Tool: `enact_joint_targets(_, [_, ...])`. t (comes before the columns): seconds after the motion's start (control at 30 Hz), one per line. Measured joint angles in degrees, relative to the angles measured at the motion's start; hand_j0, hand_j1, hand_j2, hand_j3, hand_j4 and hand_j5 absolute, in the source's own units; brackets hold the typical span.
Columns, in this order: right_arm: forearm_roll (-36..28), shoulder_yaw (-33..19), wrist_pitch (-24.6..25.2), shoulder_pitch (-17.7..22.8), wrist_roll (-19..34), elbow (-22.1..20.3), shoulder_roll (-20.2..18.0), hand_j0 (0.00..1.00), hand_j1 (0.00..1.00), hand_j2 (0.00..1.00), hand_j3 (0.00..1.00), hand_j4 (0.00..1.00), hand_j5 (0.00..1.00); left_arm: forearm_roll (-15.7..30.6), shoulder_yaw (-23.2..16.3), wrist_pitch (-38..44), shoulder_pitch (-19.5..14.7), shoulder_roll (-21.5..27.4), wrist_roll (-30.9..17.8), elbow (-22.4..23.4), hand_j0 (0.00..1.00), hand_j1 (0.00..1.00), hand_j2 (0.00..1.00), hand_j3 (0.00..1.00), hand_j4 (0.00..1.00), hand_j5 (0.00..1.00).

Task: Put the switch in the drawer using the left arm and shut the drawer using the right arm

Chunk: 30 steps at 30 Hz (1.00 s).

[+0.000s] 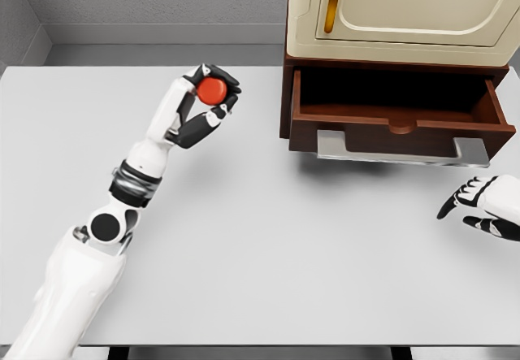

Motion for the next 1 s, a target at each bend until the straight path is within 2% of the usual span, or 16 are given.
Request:
enact_joint_targets(0.53, [0.0, 0.2, 0.0, -0.8, 0.0, 0.0, 0.8, 0.57, 0.57, 0.57, 0.57, 0.57, 0.57, -3.2, -2.5, 0.1, -4.4, -5.0, 0.0, 0.3, 0.34, 0.34, 0.34, 0.34, 0.34, 0.34])
enact_joint_targets(0.77, [0.0, 0.2, 0.0, -0.8, 0.0, 0.0, 0.8, 0.58, 0.58, 0.58, 0.58, 0.58, 0.58, -5.8, -3.6, 0.1, -8.2, -7.3, -0.4, 1.3, 0.34, 0.34, 0.34, 0.34, 0.34, 0.34])
enact_joint_targets(1.0, [0.0, 0.2, 0.0, -0.8, 0.0, 0.0, 0.8, 0.58, 0.58, 0.58, 0.58, 0.58, 0.58, -9.5, -4.8, 0.1, -9.3, -10.0, -0.5, 2.8, 0.34, 0.34, 0.34, 0.34, 0.34, 0.34])
